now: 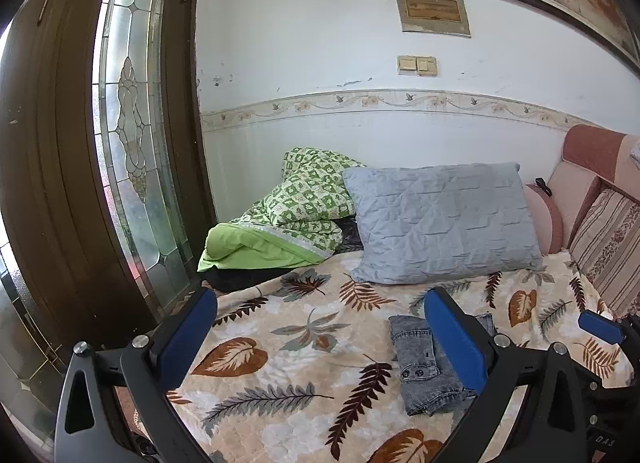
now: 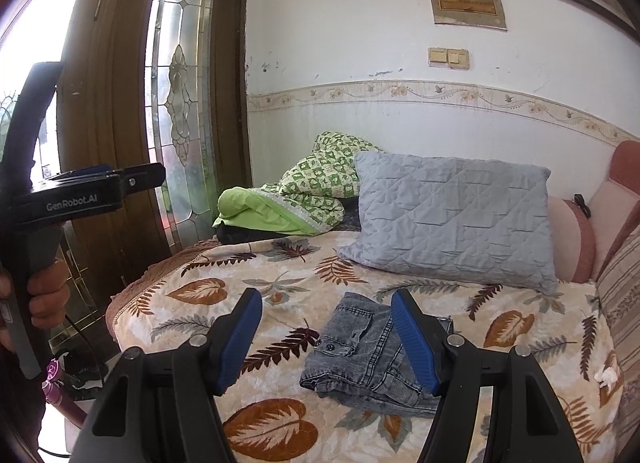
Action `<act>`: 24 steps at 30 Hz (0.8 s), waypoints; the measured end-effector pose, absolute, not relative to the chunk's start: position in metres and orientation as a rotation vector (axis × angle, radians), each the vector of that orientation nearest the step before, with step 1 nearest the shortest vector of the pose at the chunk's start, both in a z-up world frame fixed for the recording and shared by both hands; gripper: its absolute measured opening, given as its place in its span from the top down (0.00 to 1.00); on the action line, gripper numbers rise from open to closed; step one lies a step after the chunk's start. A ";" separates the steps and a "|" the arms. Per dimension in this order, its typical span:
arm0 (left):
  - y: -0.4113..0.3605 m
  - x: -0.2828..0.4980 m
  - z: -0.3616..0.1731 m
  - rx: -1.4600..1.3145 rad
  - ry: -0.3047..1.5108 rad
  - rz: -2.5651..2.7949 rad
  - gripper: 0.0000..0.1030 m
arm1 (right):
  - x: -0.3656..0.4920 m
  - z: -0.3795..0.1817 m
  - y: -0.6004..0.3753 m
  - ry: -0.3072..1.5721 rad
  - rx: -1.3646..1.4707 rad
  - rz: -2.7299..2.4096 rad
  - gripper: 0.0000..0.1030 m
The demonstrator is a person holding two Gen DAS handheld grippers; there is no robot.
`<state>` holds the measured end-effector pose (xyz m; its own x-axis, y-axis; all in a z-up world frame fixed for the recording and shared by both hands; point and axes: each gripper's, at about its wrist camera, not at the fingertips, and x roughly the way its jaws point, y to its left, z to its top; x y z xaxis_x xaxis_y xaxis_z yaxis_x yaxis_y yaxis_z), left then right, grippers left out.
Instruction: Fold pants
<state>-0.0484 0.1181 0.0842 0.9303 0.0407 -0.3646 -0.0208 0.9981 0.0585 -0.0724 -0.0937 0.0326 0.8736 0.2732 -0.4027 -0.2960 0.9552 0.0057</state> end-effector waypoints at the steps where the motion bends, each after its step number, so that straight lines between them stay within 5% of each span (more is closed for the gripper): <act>1: 0.119 -0.050 0.083 0.050 0.374 0.025 0.00 | -0.075 0.034 -0.093 0.411 -0.061 0.291 0.32; 24: 0.131 -0.041 0.053 0.024 0.460 0.019 0.00 | -0.083 0.028 -0.086 0.442 -0.076 0.279 0.32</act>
<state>-0.0410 0.1311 0.0529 0.8959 0.0237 -0.4436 -0.0128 0.9995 0.0275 -0.0826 -0.0860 0.0284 0.8664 0.2501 -0.4322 -0.2827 0.9591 -0.0118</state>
